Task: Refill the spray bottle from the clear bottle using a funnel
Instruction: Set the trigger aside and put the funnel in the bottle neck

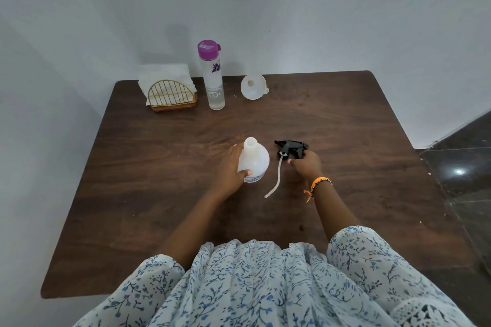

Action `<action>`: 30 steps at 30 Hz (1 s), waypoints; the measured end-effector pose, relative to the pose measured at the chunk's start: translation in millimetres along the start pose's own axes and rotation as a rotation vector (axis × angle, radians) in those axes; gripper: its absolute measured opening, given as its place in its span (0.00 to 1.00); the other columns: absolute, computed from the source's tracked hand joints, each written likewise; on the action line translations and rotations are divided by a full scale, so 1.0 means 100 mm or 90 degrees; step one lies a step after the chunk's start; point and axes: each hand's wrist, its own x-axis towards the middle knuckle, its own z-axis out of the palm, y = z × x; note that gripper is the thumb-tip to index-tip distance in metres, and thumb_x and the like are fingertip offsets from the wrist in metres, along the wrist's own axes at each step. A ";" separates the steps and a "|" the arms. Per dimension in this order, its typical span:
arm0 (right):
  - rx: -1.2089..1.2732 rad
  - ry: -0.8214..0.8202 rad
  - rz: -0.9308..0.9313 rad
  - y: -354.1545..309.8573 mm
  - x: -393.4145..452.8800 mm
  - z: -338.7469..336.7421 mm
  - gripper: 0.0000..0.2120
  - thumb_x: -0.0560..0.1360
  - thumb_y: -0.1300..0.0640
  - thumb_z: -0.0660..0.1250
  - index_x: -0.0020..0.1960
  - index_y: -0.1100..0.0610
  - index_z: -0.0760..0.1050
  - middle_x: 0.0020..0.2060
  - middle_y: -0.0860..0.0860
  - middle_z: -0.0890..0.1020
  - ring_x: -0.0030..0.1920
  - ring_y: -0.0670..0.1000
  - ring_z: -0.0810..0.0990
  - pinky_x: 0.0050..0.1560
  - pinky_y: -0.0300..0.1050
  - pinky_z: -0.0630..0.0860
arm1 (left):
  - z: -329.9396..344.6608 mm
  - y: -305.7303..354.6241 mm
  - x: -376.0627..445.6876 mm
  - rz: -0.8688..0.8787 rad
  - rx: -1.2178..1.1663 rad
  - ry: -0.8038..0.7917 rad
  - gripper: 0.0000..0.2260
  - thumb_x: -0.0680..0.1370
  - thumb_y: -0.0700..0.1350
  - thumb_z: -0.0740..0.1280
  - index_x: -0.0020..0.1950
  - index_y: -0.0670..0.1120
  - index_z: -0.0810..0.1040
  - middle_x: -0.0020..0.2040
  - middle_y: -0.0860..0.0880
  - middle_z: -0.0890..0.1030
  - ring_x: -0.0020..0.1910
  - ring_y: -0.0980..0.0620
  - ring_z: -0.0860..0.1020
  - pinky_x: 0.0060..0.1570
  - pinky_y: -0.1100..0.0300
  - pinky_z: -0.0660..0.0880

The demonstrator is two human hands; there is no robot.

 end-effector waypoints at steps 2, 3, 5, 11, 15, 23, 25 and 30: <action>-0.004 0.001 -0.004 0.00 -0.01 -0.01 0.16 0.67 0.58 0.72 0.52 0.64 0.77 0.52 0.62 0.80 0.59 0.61 0.75 0.55 0.53 0.74 | 0.00 0.00 0.00 -0.003 -0.018 0.003 0.31 0.72 0.38 0.70 0.73 0.46 0.61 0.73 0.47 0.65 0.70 0.46 0.64 0.69 0.52 0.62; -0.008 -0.001 -0.006 0.00 -0.03 -0.01 0.17 0.68 0.57 0.72 0.53 0.64 0.77 0.54 0.62 0.79 0.61 0.62 0.73 0.59 0.54 0.73 | -0.01 0.00 0.00 -0.003 -0.025 0.005 0.31 0.72 0.38 0.70 0.73 0.45 0.61 0.72 0.47 0.65 0.70 0.46 0.64 0.69 0.52 0.62; -0.026 -0.004 -0.006 -0.02 -0.07 -0.02 0.18 0.69 0.56 0.71 0.56 0.63 0.76 0.60 0.63 0.76 0.66 0.62 0.69 0.64 0.55 0.69 | -0.01 0.00 0.01 -0.008 -0.041 0.007 0.31 0.72 0.37 0.70 0.72 0.44 0.62 0.72 0.46 0.65 0.70 0.46 0.64 0.69 0.52 0.62; -0.095 0.031 0.004 -0.17 -0.23 -0.07 0.19 0.74 0.55 0.66 0.60 0.64 0.72 0.65 0.62 0.65 0.66 0.64 0.64 0.65 0.50 0.64 | -0.01 0.00 0.02 -0.025 -0.053 -0.004 0.31 0.72 0.38 0.71 0.72 0.44 0.62 0.72 0.45 0.65 0.71 0.45 0.63 0.70 0.46 0.61; -0.138 0.073 -0.035 -0.26 -0.34 0.00 0.19 0.74 0.58 0.64 0.62 0.65 0.68 0.65 0.61 0.64 0.64 0.63 0.64 0.63 0.53 0.65 | -0.04 0.03 0.00 -0.018 -0.016 -0.035 0.31 0.75 0.37 0.66 0.74 0.47 0.57 0.75 0.48 0.60 0.74 0.47 0.57 0.74 0.47 0.55; -0.044 0.051 -0.211 -0.64 -0.14 0.05 0.16 0.76 0.62 0.63 0.63 0.58 0.74 0.59 0.57 0.73 0.62 0.58 0.69 0.63 0.48 0.65 | -0.22 0.14 0.24 -0.066 -0.157 0.029 0.28 0.74 0.31 0.60 0.70 0.53 0.65 0.72 0.51 0.65 0.71 0.52 0.63 0.71 0.52 0.62; -0.010 0.044 -0.251 -0.81 0.01 0.06 0.13 0.75 0.64 0.62 0.58 0.59 0.77 0.55 0.57 0.76 0.58 0.57 0.74 0.62 0.46 0.68 | -0.29 0.16 0.42 -0.069 -0.178 0.049 0.27 0.74 0.32 0.61 0.68 0.54 0.67 0.71 0.52 0.67 0.71 0.53 0.64 0.71 0.49 0.63; 0.027 0.039 -0.304 -1.28 0.52 0.12 0.13 0.75 0.69 0.59 0.53 0.61 0.80 0.51 0.58 0.77 0.52 0.55 0.77 0.53 0.36 0.69 | -0.44 0.29 0.98 -0.078 -0.212 0.056 0.22 0.77 0.34 0.61 0.67 0.52 0.69 0.70 0.53 0.69 0.71 0.57 0.64 0.67 0.59 0.64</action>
